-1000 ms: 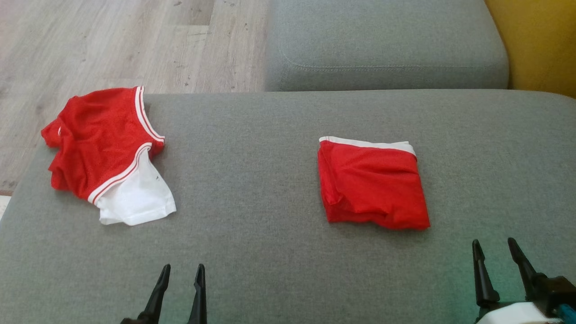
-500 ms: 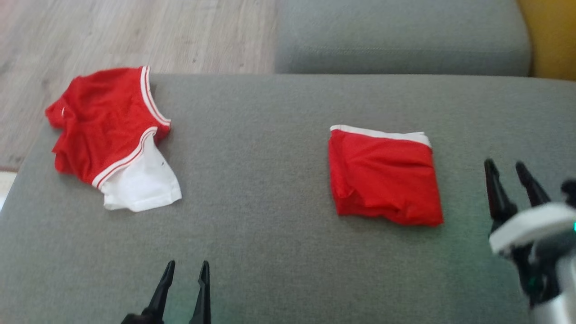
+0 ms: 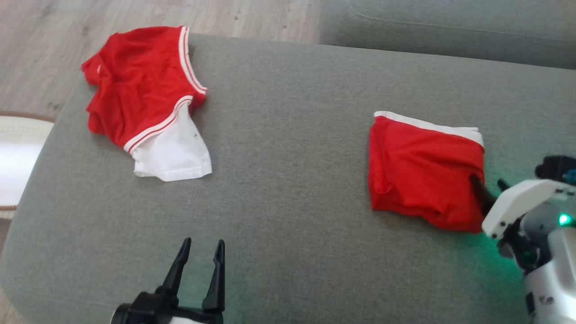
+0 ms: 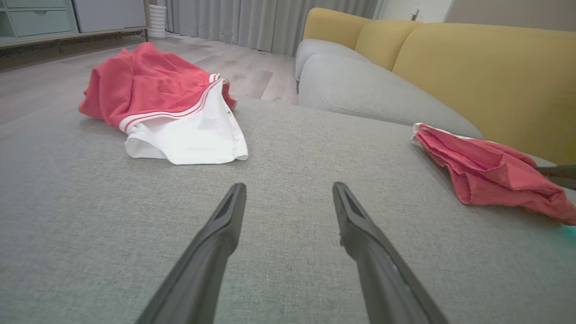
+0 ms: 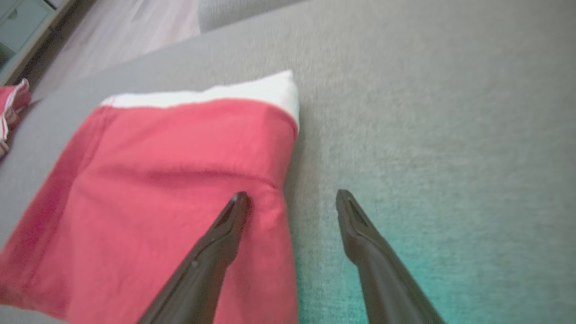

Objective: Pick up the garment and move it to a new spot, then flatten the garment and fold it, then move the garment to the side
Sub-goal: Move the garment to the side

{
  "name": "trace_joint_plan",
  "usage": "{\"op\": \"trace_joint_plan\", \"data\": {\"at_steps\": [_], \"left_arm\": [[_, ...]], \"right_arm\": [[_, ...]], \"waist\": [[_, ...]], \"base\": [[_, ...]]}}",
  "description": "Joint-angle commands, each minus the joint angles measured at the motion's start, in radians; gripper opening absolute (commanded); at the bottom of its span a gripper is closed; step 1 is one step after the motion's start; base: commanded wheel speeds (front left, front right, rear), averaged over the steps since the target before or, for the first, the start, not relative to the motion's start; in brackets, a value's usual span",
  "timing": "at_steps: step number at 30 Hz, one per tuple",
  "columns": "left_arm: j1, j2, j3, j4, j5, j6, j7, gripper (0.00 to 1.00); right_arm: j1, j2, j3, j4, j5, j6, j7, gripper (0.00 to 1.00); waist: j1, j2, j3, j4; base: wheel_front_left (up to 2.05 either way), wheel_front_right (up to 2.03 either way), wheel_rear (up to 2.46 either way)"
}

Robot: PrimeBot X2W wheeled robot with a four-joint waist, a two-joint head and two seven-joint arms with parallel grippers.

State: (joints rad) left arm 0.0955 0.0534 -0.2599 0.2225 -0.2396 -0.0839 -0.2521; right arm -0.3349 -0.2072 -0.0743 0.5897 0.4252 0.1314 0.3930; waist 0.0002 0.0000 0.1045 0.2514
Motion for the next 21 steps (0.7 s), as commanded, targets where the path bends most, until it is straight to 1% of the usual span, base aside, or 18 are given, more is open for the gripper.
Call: {"op": "trace_joint_plan", "data": {"at_steps": [1,4,5,6,7,10,12,13,14,16,18,21], "left_arm": [[-0.045,-0.003,0.027,-0.024,-0.005,0.006,-0.010,1.00],[-0.043,-0.003,0.033,-0.025,-0.004,0.009,-0.010,1.00],[-0.041,-0.003,0.035,-0.027,-0.003,0.010,-0.010,1.00],[-0.039,-0.003,0.037,-0.028,-0.001,0.010,-0.010,1.00],[-0.039,-0.003,0.038,-0.030,0.000,0.010,-0.010,1.00],[-0.039,-0.003,0.044,-0.034,0.003,0.008,-0.010,1.00],[-0.039,-0.003,0.051,-0.040,0.007,0.007,-0.010,1.00],[-0.039,-0.003,0.051,-0.040,0.007,0.007,-0.010,1.00],[-0.041,-0.003,0.053,-0.043,0.011,0.005,-0.010,1.00],[-0.052,-0.002,0.053,-0.044,0.025,-0.002,-0.010,1.00],[-0.069,0.006,0.053,-0.045,0.040,-0.011,-0.010,1.00],[-0.111,0.023,0.042,-0.047,0.060,-0.024,-0.010,1.00]], "right_arm": [[-0.041,-0.001,0.018,-0.016,0.010,-0.001,0.012,1.00],[-0.045,0.024,0.041,0.017,0.059,-0.001,0.053,1.00],[-0.047,0.029,0.048,0.020,0.079,-0.001,0.060,0.84],[-0.053,0.032,0.044,0.024,0.093,-0.001,0.059,0.11],[-0.061,0.030,0.047,0.027,0.098,-0.001,0.056,0.00],[-0.089,0.022,0.048,0.027,0.105,-0.001,0.036,0.00],[-0.108,0.004,0.055,0.026,0.082,-0.001,0.021,0.00],[-0.108,0.004,0.055,0.026,0.082,-0.001,0.021,0.00],[-0.120,-0.010,0.057,0.025,0.063,-0.001,0.012,0.00],[-0.147,-0.062,0.078,0.013,-0.010,-0.001,-0.020,0.00],[-0.185,-0.092,0.072,0.013,-0.052,-0.001,-0.037,0.00],[-0.246,-0.165,0.056,0.021,-0.136,-0.001,-0.044,0.00]], "waist": [[-0.0002,0.0000,0.004,0.008],[-0.0002,0.0000,0.004,0.005],[-0.0002,0.0000,0.003,0.000],[-0.0002,0.0000,0.004,-0.009],[-0.0002,0.0000,0.006,-0.018],[-0.0002,0.0000,0.012,-0.060],[-0.0002,0.0000,0.022,-0.101],[-0.0002,0.0000,0.022,-0.101],[-0.0002,0.0000,0.032,-0.123],[-0.0002,0.0000,0.060,-0.163],[-0.0002,0.0000,0.092,-0.201],[-0.0002,0.0000,0.150,-0.228]], "base": [[0.00,0.00,0.00],[0.00,0.00,0.00],[0.00,0.00,0.00],[0.00,0.00,0.00],[0.00,0.00,0.00],[0.00,0.00,0.00],[0.00,0.00,0.00],[0.00,0.00,0.00],[0.00,0.00,0.00],[0.00,0.00,0.00],[0.00,0.00,0.00],[0.00,0.00,0.00]]}}
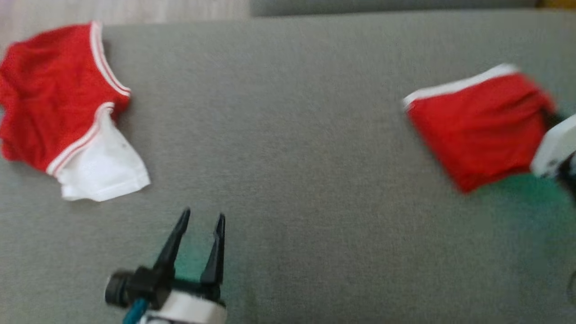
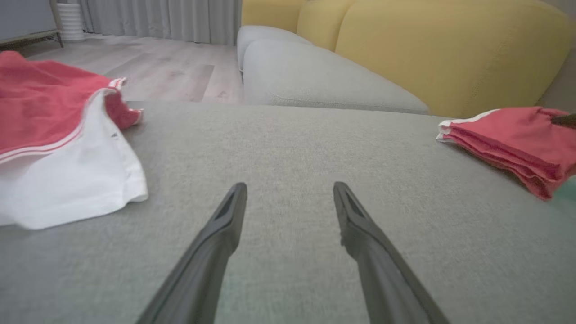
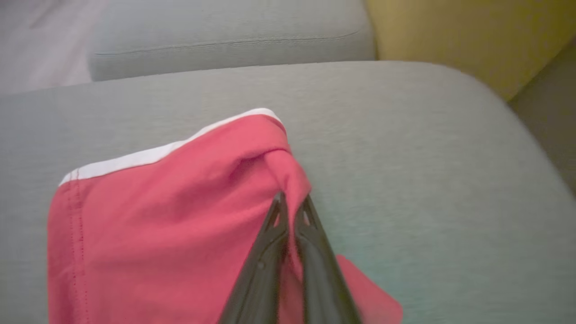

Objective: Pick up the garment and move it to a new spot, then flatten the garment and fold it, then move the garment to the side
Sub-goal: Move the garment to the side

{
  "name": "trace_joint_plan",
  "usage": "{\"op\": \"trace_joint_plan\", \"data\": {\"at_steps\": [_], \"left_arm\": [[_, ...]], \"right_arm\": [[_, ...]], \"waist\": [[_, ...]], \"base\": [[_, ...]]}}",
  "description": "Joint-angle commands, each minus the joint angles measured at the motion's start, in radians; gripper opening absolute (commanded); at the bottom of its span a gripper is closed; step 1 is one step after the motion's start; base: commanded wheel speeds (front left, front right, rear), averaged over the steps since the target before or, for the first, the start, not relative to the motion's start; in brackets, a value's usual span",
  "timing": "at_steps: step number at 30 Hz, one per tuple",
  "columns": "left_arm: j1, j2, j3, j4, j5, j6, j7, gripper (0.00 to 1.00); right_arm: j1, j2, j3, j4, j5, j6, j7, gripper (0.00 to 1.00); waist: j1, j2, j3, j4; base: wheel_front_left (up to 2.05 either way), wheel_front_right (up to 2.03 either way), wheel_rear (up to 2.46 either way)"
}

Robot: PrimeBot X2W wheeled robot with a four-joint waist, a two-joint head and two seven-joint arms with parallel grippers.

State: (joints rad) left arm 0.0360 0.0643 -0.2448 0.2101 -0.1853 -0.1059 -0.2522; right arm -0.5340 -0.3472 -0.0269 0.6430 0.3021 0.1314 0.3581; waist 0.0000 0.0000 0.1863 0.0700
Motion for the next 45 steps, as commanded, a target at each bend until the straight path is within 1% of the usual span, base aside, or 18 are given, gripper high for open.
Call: {"op": "trace_joint_plan", "data": {"at_steps": [1,3,8,11,12,13,14,17,20,23,26,31,34,36,37,41,45], "left_arm": [[-0.068,0.017,0.022,-0.037,0.010,-0.005,-0.010,1.00],[-0.096,0.022,0.015,-0.043,0.014,-0.010,-0.010,1.00],[-0.120,0.031,0.000,-0.057,0.017,-0.016,-0.010,1.00],[-0.109,0.037,0.008,-0.061,0.013,-0.017,-0.010,1.00],[-0.104,0.039,0.013,-0.061,0.012,-0.017,-0.010,1.00],[-0.100,0.039,0.017,-0.061,0.011,-0.017,-0.010,1.00],[-0.097,0.039,0.020,-0.062,0.010,-0.017,-0.010,1.00],[-0.096,0.033,0.023,-0.062,0.007,-0.017,-0.010,1.00],[-0.096,0.024,0.023,-0.059,0.001,-0.018,-0.010,1.00],[-0.087,0.014,0.027,-0.051,-0.008,-0.017,-0.010,1.00],[-0.066,0.003,0.028,-0.038,-0.021,-0.015,-0.010,1.00],[-0.019,-0.008,0.048,-0.021,-0.044,0.002,-0.010,1.00],[0.007,-0.010,0.064,-0.012,-0.048,0.009,-0.010,1.00],[0.025,-0.011,0.073,-0.004,-0.046,0.010,-0.010,1.00],[0.025,-0.011,0.073,-0.004,-0.046,0.010,-0.010,1.00],[0.052,-0.011,0.089,0.011,-0.035,0.008,-0.010,1.00],[0.063,-0.012,0.100,0.028,-0.028,0.001,-0.010,1.00]], "right_arm": [[-0.066,-0.050,-0.005,-0.026,-0.043,-0.001,-0.011,0.00],[-0.098,-0.103,-0.036,-0.011,-0.110,-0.001,-0.010,0.00],[-0.137,-0.194,-0.154,0.027,-0.242,-0.001,0.010,0.00],[-0.138,-0.222,-0.221,0.029,-0.314,-0.001,0.015,0.00],[-0.137,-0.226,-0.240,0.025,-0.344,-0.001,0.011,0.25],[-0.136,-0.226,-0.261,0.018,-0.372,-0.001,0.000,0.93],[-0.137,-0.222,-0.291,0.014,-0.400,-0.001,-0.008,1.00],[-0.125,-0.199,-0.328,-0.012,-0.491,-0.001,-0.045,1.00],[-0.111,-0.153,-0.349,-0.055,-0.531,-0.001,-0.108,1.00],[-0.081,-0.082,-0.349,-0.115,-0.504,-0.001,-0.194,1.00],[0.001,-0.048,-0.305,-0.188,-0.485,-0.001,-0.269,1.00],[0.182,0.012,-0.219,-0.343,-0.399,-0.001,-0.378,1.00],[0.305,0.063,-0.185,-0.432,-0.373,-0.001,-0.421,1.00],[0.379,0.108,-0.162,-0.478,-0.363,-0.001,-0.452,1.00],[0.379,0.108,-0.162,-0.478,-0.363,-0.001,-0.452,1.00],[0.500,0.205,-0.151,-0.516,-0.346,-0.001,-0.517,1.00],[0.605,0.269,-0.121,-0.499,-0.347,-0.001,-0.567,1.00]], "waist": [[0.0000,0.0000,0.084,-0.048],[0.0000,0.0000,0.117,-0.045],[0.0000,0.0000,0.163,-0.019],[0.0000,0.0000,0.170,-0.007],[0.0000,0.0000,0.170,-0.005],[0.0000,0.0000,0.168,-0.005],[0.0000,0.0000,0.167,-0.004],[0.0000,0.0000,0.153,-0.005],[0.0000,0.0000,0.123,-0.006],[0.0000,0.0000,0.077,-0.007],[0.0000,0.0000,0.015,-0.004],[0.0000,0.0000,-0.090,0.002],[0.0000,0.0000,-0.142,0.007],[0.0000,0.0000,-0.170,0.008],[0.0000,0.0000,-0.170,0.008],[0.0000,0.0000,-0.202,0.010],[0.0000,0.0000,-0.220,0.014]], "base": [[0.00,0.00,0.00],[0.00,0.00,0.00],[0.00,0.00,0.00],[0.00,0.00,0.00],[0.00,0.00,0.00],[0.00,0.00,0.00],[0.00,0.00,0.00],[0.00,0.00,0.00],[0.00,0.00,0.00],[0.00,0.00,0.00],[0.00,0.00,0.00],[0.00,0.00,0.00],[0.00,0.00,0.00],[0.00,0.00,0.00],[0.00,0.00,0.00],[0.00,0.00,0.00],[0.00,0.00,0.00]]}}
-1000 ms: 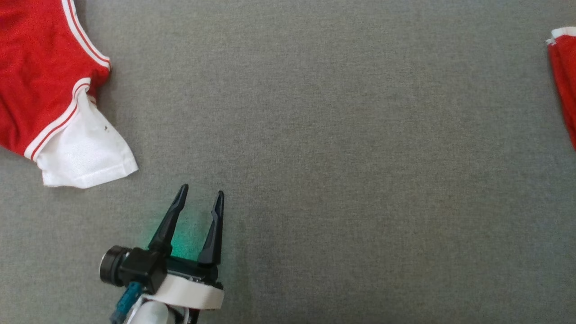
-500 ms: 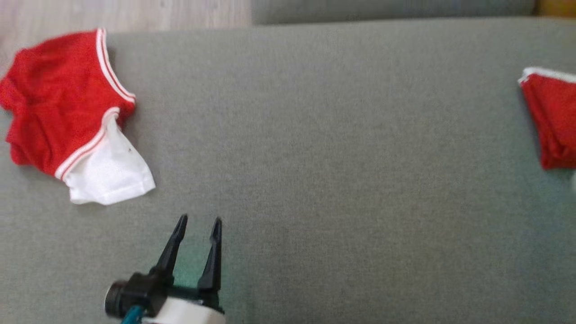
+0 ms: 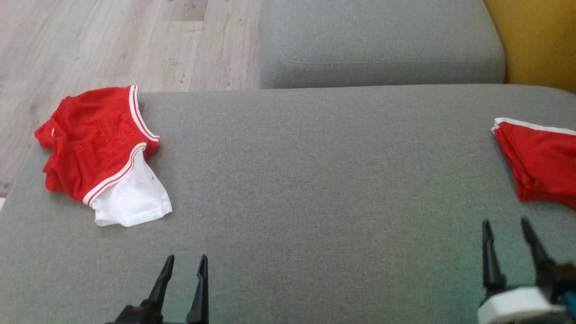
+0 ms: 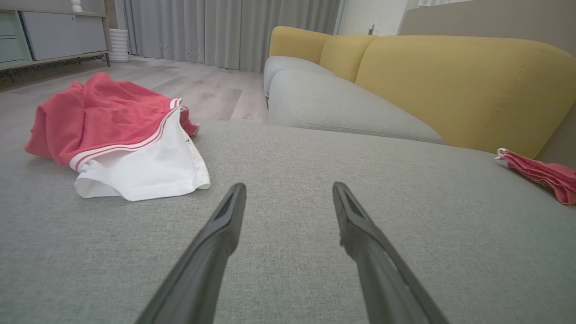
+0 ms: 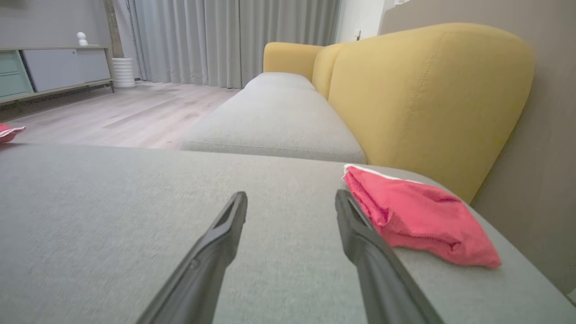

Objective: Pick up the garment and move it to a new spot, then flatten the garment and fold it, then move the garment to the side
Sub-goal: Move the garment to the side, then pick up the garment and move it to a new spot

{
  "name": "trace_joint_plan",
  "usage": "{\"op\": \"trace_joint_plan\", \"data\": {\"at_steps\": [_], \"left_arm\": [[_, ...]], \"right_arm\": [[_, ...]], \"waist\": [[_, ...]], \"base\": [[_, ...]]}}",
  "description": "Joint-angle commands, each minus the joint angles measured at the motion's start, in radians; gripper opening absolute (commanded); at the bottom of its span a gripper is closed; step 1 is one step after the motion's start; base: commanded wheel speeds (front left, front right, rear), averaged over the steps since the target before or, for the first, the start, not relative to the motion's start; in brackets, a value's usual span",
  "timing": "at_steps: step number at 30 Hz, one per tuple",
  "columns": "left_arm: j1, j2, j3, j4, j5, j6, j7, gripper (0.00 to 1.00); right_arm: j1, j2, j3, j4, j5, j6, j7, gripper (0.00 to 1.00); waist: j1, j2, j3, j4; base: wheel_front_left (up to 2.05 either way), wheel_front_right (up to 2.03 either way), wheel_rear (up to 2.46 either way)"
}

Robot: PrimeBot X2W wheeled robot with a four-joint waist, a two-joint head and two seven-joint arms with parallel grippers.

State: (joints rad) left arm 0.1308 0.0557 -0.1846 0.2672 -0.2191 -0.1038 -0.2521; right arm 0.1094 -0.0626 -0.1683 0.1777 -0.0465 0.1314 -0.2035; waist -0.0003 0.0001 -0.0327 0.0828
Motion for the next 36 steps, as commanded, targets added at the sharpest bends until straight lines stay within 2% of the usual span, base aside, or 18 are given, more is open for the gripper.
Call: {"op": "trace_joint_plan", "data": {"at_steps": [1,6,12,20,26,34,36], "left_arm": [[-0.030,-0.003,0.042,-0.024,0.007,-0.003,-0.010,1.00],[-0.027,-0.004,0.072,0.000,0.012,0.002,-0.010,1.00],[-0.034,-0.004,0.097,0.022,0.018,-0.001,-0.010,1.00],[-0.048,-0.005,0.090,0.028,0.024,-0.009,-0.010,1.00],[-0.054,-0.005,0.075,0.026,0.019,-0.010,-0.010,1.00],[-0.011,-0.001,0.093,0.031,0.031,-0.008,-0.010,1.00],[-0.004,0.000,0.097,0.030,0.032,-0.008,-0.010,1.00]], "right_arm": [[-0.018,-0.007,0.025,-0.026,0.003,-0.001,-0.015,1.00],[0.042,0.011,0.067,0.027,0.011,-0.001,-0.045,1.00],[0.035,0.012,0.097,0.090,0.053,-0.001,-0.057,1.00],[0.029,0.012,0.083,0.076,0.054,-0.001,-0.058,1.00],[0.054,0.012,0.087,0.078,0.067,-0.001,-0.058,1.00],[0.035,0.012,0.157,0.095,0.102,-0.001,-0.058,1.00],[0.029,0.012,0.168,0.096,0.105,-0.001,-0.058,1.00]], "waist": [[0.0003,-0.0001,-0.004,0.000],[0.0003,-0.0001,-0.012,-0.016],[0.0003,-0.0001,-0.011,-0.023],[0.0003,-0.0001,-0.012,0.006],[0.0003,-0.0001,-0.022,0.117],[0.0003,-0.0001,-0.045,0.332],[0.0003,-0.0001,-0.047,0.351]], "base": [[0.00,0.00,0.00],[0.00,0.00,0.00],[0.00,0.00,0.00],[0.00,0.00,0.00],[0.00,0.00,0.00],[0.00,0.00,0.00],[0.00,0.00,0.00]]}}
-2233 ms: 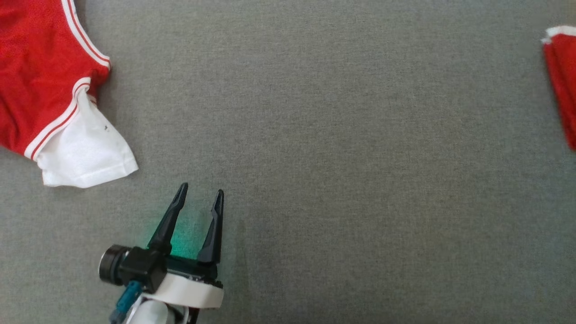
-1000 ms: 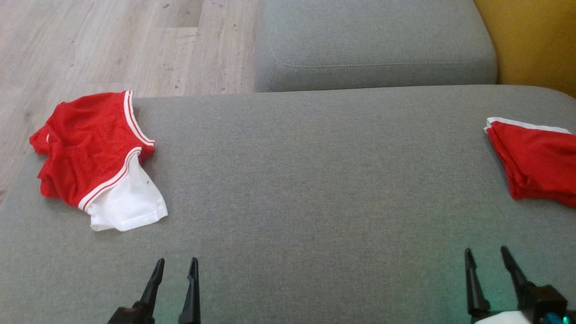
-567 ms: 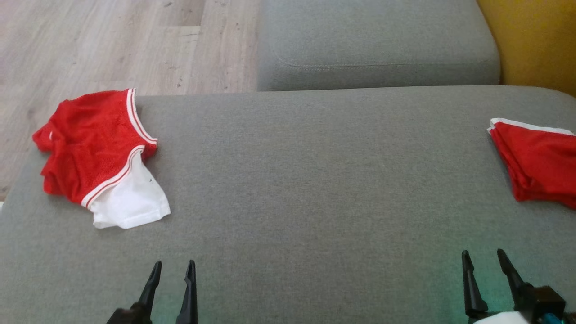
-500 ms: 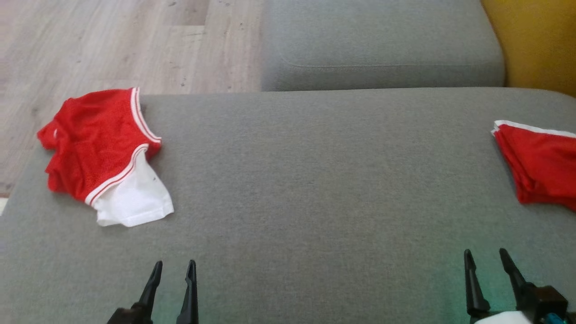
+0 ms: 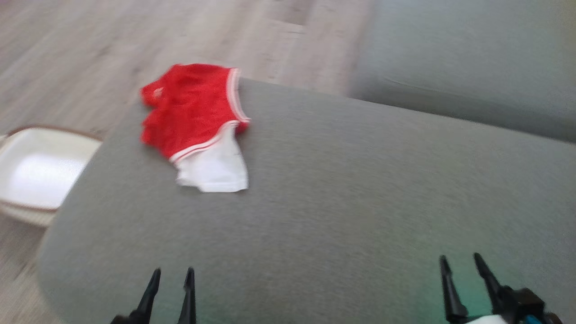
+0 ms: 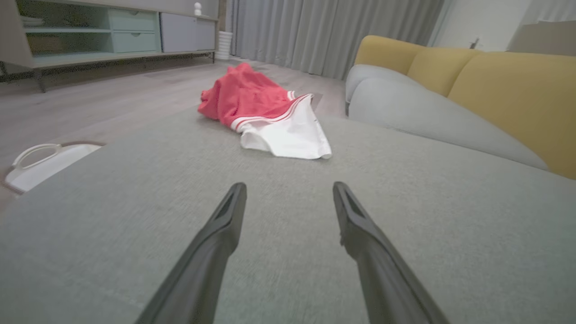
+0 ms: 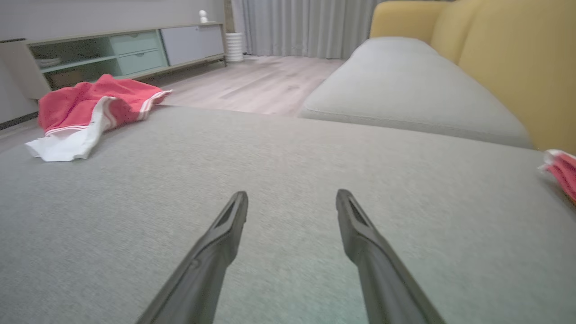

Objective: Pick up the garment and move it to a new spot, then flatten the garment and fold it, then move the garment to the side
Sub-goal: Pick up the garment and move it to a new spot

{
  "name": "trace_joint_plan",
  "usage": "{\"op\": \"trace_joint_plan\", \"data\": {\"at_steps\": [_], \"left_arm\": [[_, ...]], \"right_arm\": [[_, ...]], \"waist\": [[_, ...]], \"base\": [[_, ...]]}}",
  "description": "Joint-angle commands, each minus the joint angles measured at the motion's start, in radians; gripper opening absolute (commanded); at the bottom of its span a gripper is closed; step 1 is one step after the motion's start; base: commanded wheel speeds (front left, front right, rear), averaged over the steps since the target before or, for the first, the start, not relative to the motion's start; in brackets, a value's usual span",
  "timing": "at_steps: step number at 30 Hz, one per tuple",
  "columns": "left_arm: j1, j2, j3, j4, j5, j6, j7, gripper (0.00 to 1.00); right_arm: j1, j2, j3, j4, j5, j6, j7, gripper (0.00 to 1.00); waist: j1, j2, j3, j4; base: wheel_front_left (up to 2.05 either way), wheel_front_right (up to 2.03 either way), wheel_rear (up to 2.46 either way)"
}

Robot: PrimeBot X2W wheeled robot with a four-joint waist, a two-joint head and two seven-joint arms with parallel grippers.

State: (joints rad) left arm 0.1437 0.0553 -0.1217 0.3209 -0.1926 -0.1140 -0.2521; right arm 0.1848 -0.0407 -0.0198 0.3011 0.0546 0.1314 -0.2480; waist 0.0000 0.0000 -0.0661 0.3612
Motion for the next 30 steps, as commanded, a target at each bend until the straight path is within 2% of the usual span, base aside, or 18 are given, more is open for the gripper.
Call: {"op": "trace_joint_plan", "data": {"at_steps": [1,9,13,17,21,24,27,30], "left_arm": [[-0.010,0.001,0.039,-0.026,0.006,0.002,-0.010,1.00],[0.008,-0.001,0.054,-0.058,-0.003,-0.001,-0.010,1.00],[-0.058,-0.002,0.023,-0.051,-0.036,-0.008,-0.010,1.00],[-0.222,-0.003,0.010,-0.014,-0.083,-0.010,0.011,1.00],[-0.433,0.002,0.049,0.041,-0.124,0.016,0.078,1.00],[-0.580,0.032,0.089,0.093,-0.153,0.031,0.145,1.00],[-0.717,0.085,0.125,0.166,-0.163,0.052,0.203,1.00],[-0.847,0.135,0.161,0.260,-0.166,0.081,0.217,1.00]], "right_arm": [[-0.052,-0.010,0.032,-0.025,0.007,-0.001,-0.014,1.00],[-0.072,-0.010,0.060,-0.009,0.007,-0.001,-0.014,1.00],[-0.069,-0.010,0.049,-0.016,-0.008,-0.001,-0.014,1.00],[-0.107,-0.010,0.032,-0.037,-0.059,-0.001,-0.014,1.00],[-0.154,-0.010,0.017,-0.067,-0.117,-0.001,-0.014,1.00],[-0.187,-0.012,0.000,-0.104,-0.156,-0.001,-0.013,1.00],[-0.219,-0.028,-0.003,-0.156,-0.180,-0.001,-0.001,1.00],[-0.242,-0.047,-0.006,-0.224,-0.189,-0.001,0.021,1.00]], "waist": [[0.0000,0.0000,-0.016,0.089],[0.0000,0.0000,-0.004,0.110],[0.0000,0.0000,0.034,0.077],[0.0000,0.0000,0.134,0.025],[0.0000,0.0000,0.247,-0.028],[0.0000,0.0000,0.344,-0.057],[0.0000,0.0000,0.437,-0.081],[0.0000,0.0000,0.520,-0.095]], "base": [[0.00,0.00,0.00],[0.00,0.00,0.00],[0.00,0.00,0.00],[0.00,0.00,0.00],[0.00,0.00,0.00],[0.00,0.00,0.00],[0.00,0.00,0.00],[0.00,0.00,0.00]]}}
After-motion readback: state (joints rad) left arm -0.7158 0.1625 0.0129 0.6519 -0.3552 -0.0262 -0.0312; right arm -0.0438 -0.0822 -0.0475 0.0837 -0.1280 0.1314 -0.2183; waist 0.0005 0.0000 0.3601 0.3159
